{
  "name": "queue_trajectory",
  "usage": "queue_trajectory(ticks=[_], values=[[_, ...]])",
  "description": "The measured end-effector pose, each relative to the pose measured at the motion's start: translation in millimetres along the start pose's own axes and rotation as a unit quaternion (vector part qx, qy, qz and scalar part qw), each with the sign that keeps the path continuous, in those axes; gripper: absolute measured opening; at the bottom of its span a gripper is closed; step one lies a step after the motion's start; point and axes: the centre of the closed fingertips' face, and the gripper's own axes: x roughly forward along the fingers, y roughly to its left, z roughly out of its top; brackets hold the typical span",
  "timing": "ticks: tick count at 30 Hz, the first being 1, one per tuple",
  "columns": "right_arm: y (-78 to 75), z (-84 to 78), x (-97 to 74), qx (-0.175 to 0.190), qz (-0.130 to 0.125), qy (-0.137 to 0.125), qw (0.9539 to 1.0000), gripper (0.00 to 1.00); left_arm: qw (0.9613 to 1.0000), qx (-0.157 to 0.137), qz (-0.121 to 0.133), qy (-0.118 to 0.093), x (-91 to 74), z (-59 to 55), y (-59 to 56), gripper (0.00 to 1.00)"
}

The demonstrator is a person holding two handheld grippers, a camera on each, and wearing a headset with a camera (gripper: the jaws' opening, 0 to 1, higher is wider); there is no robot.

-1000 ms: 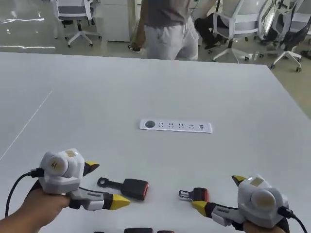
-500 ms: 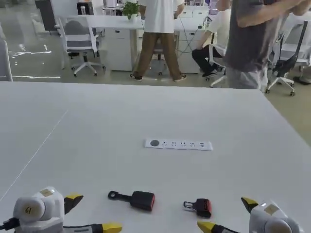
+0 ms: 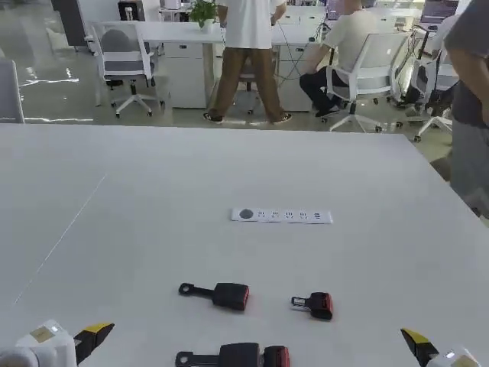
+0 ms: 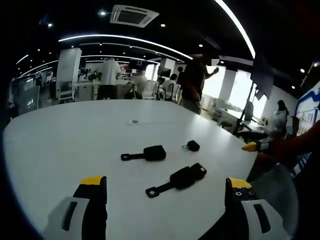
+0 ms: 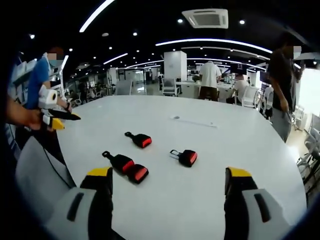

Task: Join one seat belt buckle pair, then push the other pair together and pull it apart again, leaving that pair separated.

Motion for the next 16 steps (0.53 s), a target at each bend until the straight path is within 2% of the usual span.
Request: queue_trajectory(ticks=[3, 8, 13, 16], values=[[1.0, -5.2, -9.9, 0.003, -0.007, 0.002, 1.0, 0.95, 1.0, -0.005, -0.001, -0.008, -7.5, 0.5, -1.6, 1.0], [2.1, -6.9, -18.4, 0.004, -0.013, 0.004, 0.9999, 0.95, 0.9999, -0.009, 0.008, -0.006, -18.5, -1.3, 2.7, 1.0], [3.1, -7.0, -21.5, 0.003, -0.017, 0.004, 0.9998, 0.95, 0.9997, -0.011, 0.016, -0.014, -23.0, 4.2, 5.0, 1.0], [5.2, -9.2, -19.1, 0.002, -0.017, 0.01, 0.9998, 0.95, 0.9997, -0.018, 0.013, -0.004, -22.6, 3.4, 0.4, 1.0]])
